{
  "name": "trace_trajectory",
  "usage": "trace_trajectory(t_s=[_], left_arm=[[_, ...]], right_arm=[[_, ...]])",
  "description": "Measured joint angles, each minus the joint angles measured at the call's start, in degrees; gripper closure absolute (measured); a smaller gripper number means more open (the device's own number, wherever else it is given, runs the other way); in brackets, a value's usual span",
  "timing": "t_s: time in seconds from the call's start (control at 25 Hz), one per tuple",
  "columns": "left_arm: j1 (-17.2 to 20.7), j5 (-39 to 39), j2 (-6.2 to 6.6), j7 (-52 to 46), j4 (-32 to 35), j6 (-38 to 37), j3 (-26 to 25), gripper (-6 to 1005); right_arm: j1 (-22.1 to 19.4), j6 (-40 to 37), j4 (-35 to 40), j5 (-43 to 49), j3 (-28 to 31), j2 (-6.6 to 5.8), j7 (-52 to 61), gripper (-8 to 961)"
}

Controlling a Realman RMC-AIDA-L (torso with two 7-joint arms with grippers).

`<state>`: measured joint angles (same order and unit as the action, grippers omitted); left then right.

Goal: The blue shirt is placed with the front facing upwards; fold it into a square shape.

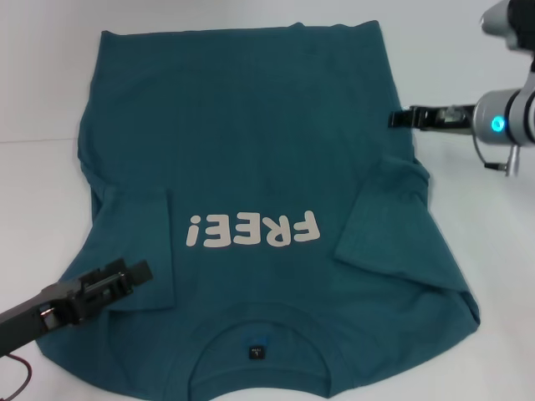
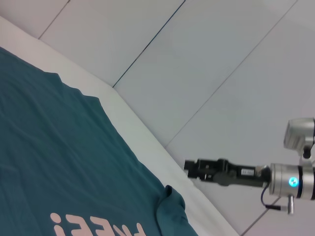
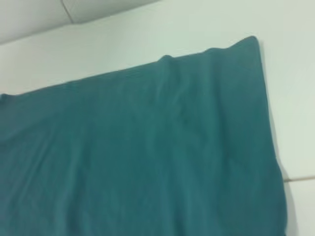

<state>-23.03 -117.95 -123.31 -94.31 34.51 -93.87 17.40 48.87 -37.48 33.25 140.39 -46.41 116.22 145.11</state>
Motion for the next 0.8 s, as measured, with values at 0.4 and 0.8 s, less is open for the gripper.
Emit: trace_trajectory(t_s=[0.4,0.8], left_arm=[[-0.15,0.00,0.19,-2.48,0.01,-0.06,0.00,183],[0.38,-1.55,2.85,-29.65,4.90,-2.89,0.34,185]], right_arm=[[-3.48,-23.67,7.52,-4.74,0.41,-3.28,-1.98,320],[-11.74,-53.57,11.52,-28.49,5.01,-5.13,-10.55,320]])
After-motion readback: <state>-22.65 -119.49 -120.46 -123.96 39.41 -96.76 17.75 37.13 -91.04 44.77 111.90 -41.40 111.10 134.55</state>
